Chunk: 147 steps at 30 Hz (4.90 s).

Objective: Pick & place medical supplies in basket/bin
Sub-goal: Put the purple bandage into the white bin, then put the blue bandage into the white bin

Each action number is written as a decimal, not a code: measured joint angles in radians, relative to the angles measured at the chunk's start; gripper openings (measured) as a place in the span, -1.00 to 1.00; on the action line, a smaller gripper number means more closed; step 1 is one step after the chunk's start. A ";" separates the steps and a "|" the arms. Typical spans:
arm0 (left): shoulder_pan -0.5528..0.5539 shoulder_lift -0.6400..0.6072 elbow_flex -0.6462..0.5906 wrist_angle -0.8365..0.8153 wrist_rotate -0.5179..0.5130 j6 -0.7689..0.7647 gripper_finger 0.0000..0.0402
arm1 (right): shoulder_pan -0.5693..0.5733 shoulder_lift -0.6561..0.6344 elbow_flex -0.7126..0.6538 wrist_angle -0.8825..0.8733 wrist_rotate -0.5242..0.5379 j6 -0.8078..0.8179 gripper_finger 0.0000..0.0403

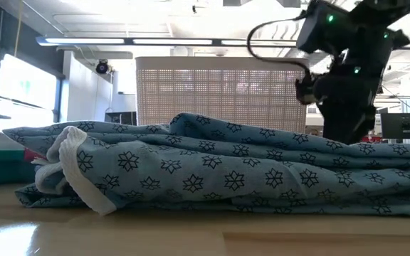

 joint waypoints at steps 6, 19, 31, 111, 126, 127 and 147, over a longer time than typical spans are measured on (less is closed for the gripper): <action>0.000 0.000 0.000 0.000 0.006 0.003 0.17 | 0.005 0.065 0.000 0.083 -0.068 0.065 0.29; 0.000 0.000 0.000 0.000 0.007 0.026 0.17 | 0.005 0.005 0.190 -0.070 -0.121 0.022 -0.54; 0.000 -0.006 0.000 0.000 0.008 0.026 0.17 | -0.018 -0.047 0.680 -0.166 0.076 -0.352 -0.60; 0.000 -0.015 0.000 -0.001 0.008 0.040 0.17 | -0.581 0.476 0.853 -0.521 -0.142 -0.963 -0.31; 0.000 -0.016 0.000 0.000 0.007 0.040 0.17 | -0.580 0.448 0.853 -0.539 -0.033 -0.922 0.06; 0.000 -0.016 0.000 0.000 0.006 0.040 0.17 | -0.580 0.441 0.853 -0.539 -0.018 -0.922 0.07; 0.000 -0.016 0.000 0.051 -0.023 0.048 0.17 | -0.538 -0.071 0.853 -0.456 0.043 -0.511 0.07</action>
